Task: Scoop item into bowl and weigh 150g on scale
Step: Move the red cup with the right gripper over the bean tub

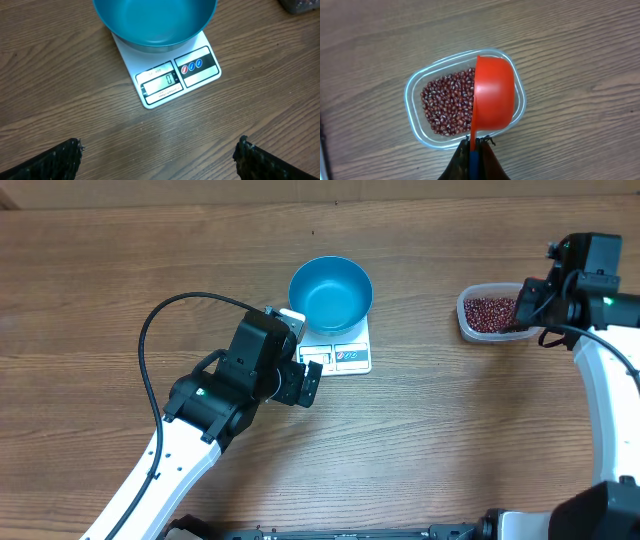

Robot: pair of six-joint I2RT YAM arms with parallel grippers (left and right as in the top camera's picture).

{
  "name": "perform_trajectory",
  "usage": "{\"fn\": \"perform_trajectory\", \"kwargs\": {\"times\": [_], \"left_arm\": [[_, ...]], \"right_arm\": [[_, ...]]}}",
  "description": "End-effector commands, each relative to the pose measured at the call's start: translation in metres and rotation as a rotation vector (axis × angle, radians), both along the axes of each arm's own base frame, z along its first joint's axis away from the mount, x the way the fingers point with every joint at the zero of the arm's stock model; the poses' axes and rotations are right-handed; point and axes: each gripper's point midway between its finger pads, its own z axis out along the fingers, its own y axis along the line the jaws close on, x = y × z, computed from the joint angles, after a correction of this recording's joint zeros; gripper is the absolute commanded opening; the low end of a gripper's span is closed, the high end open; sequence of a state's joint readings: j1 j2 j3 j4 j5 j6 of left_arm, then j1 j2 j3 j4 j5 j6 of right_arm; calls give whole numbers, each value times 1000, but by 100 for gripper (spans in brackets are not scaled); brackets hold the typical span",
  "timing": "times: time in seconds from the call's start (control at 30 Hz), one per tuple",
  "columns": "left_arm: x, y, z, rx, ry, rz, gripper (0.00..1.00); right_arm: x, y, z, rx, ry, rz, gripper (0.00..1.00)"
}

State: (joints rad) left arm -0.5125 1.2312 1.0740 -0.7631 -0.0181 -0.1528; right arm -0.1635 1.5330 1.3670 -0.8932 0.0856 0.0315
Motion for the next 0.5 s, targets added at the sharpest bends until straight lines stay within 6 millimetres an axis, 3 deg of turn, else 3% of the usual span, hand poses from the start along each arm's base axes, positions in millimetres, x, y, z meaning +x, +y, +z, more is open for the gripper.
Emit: {"fn": "perform_trajectory", "kwargs": {"times": [0.0,0.47], "left_arm": [[4,-4,10,-10,-25,-20,100],[4,-4,10,-10,-24,-20,100]], "right_arm": [[8,-5,4,-28,-12,16,4],[11,-5,-21,-39,-1,37,4]]}}
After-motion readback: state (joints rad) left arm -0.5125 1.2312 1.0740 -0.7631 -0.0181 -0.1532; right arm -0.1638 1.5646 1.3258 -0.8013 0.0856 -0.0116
